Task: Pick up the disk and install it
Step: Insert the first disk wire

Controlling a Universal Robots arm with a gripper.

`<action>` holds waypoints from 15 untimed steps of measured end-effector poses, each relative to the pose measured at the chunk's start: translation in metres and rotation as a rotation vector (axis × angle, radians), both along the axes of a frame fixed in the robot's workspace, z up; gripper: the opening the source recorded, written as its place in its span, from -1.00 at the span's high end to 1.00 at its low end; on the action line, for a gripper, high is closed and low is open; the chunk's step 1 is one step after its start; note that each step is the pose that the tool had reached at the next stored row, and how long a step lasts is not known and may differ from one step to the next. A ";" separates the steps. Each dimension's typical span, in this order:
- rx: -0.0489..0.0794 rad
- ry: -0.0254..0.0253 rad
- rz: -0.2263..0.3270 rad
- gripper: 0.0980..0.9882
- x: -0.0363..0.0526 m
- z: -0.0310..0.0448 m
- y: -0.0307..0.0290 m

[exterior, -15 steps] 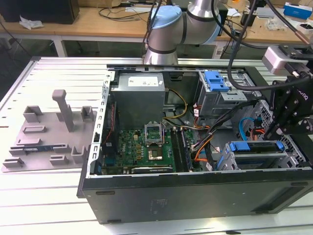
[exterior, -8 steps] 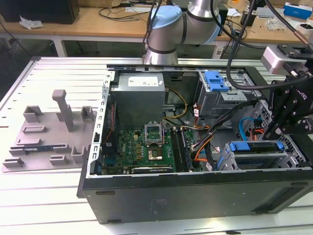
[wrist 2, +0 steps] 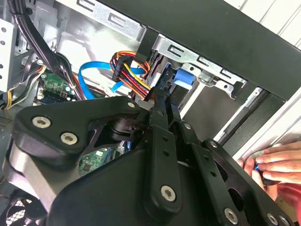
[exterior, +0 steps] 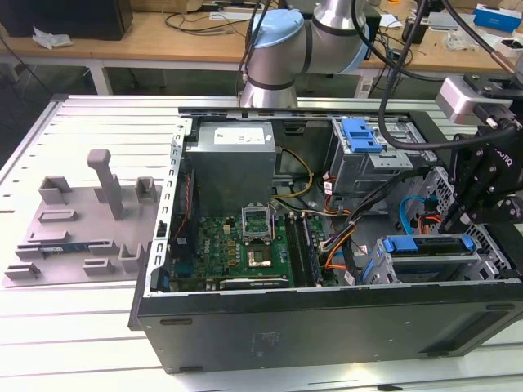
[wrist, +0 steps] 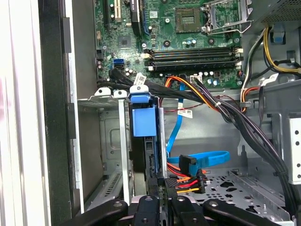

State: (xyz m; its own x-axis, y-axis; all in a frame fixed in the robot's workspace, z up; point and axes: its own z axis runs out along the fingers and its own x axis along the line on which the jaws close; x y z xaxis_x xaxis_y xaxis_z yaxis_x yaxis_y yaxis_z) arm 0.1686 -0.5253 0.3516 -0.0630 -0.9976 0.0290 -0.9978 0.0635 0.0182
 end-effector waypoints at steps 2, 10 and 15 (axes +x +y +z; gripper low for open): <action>0.000 0.0000 0.001 0.84 0.0000 0.0000 -0.0001; 0.000 0.0000 0.006 0.84 0.0000 -0.0001 -0.0003; 0.000 0.0000 0.007 0.84 0.0000 -0.0001 -0.0014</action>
State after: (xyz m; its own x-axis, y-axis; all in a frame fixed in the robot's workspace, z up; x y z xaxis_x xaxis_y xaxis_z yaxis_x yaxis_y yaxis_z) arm 0.1687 -0.5267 0.3515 -0.0557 -0.9980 0.0290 -0.9982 0.0563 0.0182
